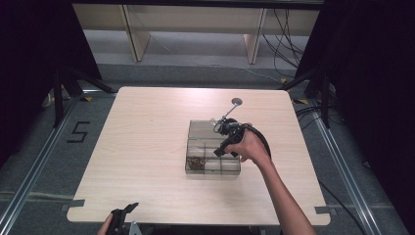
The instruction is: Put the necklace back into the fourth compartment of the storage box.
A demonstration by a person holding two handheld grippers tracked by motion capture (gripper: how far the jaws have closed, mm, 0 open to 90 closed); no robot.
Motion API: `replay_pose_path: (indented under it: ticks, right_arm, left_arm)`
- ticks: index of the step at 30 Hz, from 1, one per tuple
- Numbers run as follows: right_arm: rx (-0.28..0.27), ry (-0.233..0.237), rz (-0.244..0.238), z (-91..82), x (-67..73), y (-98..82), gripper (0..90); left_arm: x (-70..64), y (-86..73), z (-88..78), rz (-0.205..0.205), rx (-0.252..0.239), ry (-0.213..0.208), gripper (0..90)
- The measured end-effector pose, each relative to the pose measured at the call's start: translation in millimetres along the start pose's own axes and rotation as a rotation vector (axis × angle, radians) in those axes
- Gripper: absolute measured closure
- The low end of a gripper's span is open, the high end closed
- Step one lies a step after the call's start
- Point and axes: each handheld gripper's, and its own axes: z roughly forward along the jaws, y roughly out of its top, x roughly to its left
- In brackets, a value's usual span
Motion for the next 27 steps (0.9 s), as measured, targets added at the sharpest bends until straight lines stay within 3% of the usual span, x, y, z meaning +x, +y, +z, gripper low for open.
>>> replay_pose_path:
  ticks: [6,7,11,14,16,20,22,27]
  right_arm:
    - [-0.004,-0.003,0.012,-6.6,-1.5,-6.5,48.6]
    - [-0.004,-0.002,0.01,-7.0,-1.9,-7.9,48.3]
    - [-0.013,-0.007,0.003,-9.4,-3.9,-13.9,47.9]
    - [-0.01,-0.004,0.014,-11.0,-4.0,-18.1,47.7]
    - [-0.011,-0.001,0.024,-12.1,-3.5,-20.6,47.7]
    - [-0.016,-0.001,0.015,-13.8,-5.2,-24.9,47.6]
    - [-0.022,-0.005,0.006,-14.7,-6.8,-26.5,47.4]
    - [-0.034,0.0,0.023,-16.8,-6.4,-31.8,46.6]
  left_arm:
    - [0.4,0.1,0.3,0.003,0.003,0.001,15.7]
    - [0.9,0.3,-0.8,0.017,0.011,0.021,15.7]
    - [-1.1,-0.1,-0.2,-0.009,0.009,0.012,15.7]
    - [0.4,0.8,-1.3,0.017,0.019,0.014,15.7]
    - [-1.1,0.0,-0.2,-0.011,0.009,0.012,15.7]
    - [-1.5,-0.2,0.0,-0.014,0.003,0.015,15.7]
    - [0.2,0.4,-0.8,0.006,0.013,0.023,15.7]
    - [-1.3,-0.1,0.2,-0.017,0.004,0.014,15.7]
